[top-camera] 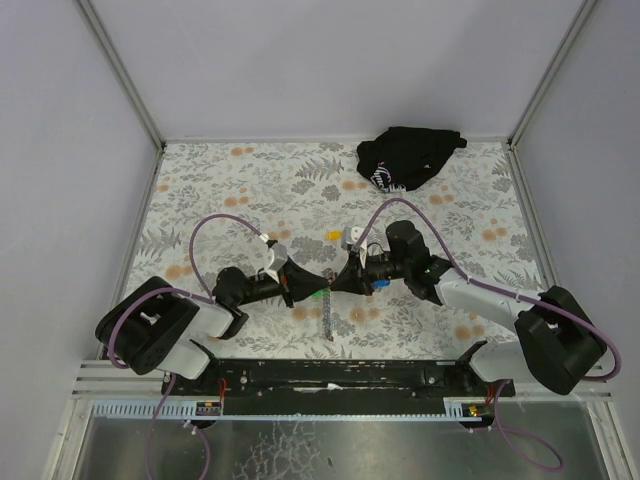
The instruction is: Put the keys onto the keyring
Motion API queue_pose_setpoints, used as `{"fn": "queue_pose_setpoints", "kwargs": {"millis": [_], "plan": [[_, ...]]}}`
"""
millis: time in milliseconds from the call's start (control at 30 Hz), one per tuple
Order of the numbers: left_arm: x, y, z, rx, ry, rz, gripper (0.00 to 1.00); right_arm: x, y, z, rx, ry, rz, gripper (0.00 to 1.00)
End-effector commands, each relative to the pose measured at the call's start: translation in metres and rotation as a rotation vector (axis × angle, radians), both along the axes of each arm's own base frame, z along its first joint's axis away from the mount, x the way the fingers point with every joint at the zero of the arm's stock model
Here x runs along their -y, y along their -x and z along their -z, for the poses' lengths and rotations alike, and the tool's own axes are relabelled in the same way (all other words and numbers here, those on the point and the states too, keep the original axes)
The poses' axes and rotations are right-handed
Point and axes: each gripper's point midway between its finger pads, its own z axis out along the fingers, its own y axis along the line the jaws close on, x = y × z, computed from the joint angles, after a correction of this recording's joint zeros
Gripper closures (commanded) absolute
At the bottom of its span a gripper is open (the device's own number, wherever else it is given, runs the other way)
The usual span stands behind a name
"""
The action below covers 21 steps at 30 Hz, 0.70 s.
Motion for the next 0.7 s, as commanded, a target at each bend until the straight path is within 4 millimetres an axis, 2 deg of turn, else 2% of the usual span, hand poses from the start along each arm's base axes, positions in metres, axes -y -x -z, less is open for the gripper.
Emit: {"fn": "queue_pose_setpoints", "kwargs": {"millis": [0,100,433,667], "plan": [[0.002,0.002,-0.025,0.095,0.065,0.024,1.0,-0.012,-0.005,-0.037,0.094,-0.081,-0.06,0.93],[0.001,0.001,-0.024,0.096,0.062,0.017,1.0,-0.011,-0.006,-0.038,0.096,-0.067,-0.059,1.0],[0.0,-0.007,-0.009,0.094,-0.029,-0.016,0.86,0.007,-0.015,-0.036,0.047,0.186,-0.013,1.0],[0.002,-0.006,-0.006,0.092,-0.055,0.006,0.8,0.006,-0.01,-0.021,0.036,0.36,-0.025,1.0]]}}
